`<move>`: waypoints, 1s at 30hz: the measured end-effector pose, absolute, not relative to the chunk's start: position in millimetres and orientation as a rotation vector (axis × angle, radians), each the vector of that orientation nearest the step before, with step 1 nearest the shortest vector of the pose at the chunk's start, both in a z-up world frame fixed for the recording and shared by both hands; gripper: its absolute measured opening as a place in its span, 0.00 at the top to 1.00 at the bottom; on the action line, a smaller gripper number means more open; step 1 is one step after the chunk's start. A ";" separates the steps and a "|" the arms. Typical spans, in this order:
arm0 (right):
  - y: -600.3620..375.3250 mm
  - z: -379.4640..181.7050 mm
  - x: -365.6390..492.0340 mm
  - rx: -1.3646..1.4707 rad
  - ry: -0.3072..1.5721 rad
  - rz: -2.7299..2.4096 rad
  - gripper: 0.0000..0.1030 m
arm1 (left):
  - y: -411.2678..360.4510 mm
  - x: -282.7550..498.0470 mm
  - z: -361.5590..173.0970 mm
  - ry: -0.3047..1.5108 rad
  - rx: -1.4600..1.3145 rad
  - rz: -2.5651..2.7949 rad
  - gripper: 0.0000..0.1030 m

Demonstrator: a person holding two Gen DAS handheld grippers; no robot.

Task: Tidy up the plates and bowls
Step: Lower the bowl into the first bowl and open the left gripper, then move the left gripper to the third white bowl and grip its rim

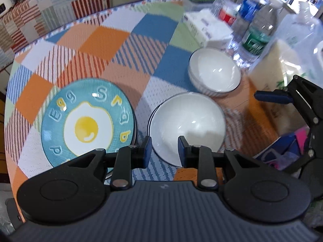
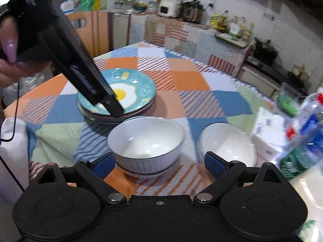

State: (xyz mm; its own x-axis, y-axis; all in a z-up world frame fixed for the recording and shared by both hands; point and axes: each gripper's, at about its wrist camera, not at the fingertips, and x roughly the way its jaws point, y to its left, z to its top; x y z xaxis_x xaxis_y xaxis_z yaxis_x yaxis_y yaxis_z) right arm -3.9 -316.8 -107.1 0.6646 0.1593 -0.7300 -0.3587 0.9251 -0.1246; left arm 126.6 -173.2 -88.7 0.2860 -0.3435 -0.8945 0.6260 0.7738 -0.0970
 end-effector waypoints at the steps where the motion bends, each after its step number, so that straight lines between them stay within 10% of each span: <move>1: -320.1 -103.1 -5.9 -0.268 0.787 0.276 0.06 | -172.7 125.0 -83.0 1.091 0.292 -0.667 0.72; 26: -360.1 -144.6 31.9 -0.309 0.881 -0.040 0.06 | -220.5 134.0 -78.4 1.041 0.357 -0.733 0.60; 30: -360.1 -152.5 40.2 -0.355 0.872 -0.068 0.06 | -230.0 142.0 -90.7 1.031 0.367 -0.714 0.41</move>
State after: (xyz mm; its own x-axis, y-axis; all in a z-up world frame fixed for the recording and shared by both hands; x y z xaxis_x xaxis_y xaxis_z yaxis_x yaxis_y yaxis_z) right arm 40.2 -360.1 -152.5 0.6450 -0.2019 -0.7370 -0.0856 0.9393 -0.3322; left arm 142.0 -230.0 -90.7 0.3197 -0.3638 -0.8749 0.6912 0.7211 -0.0473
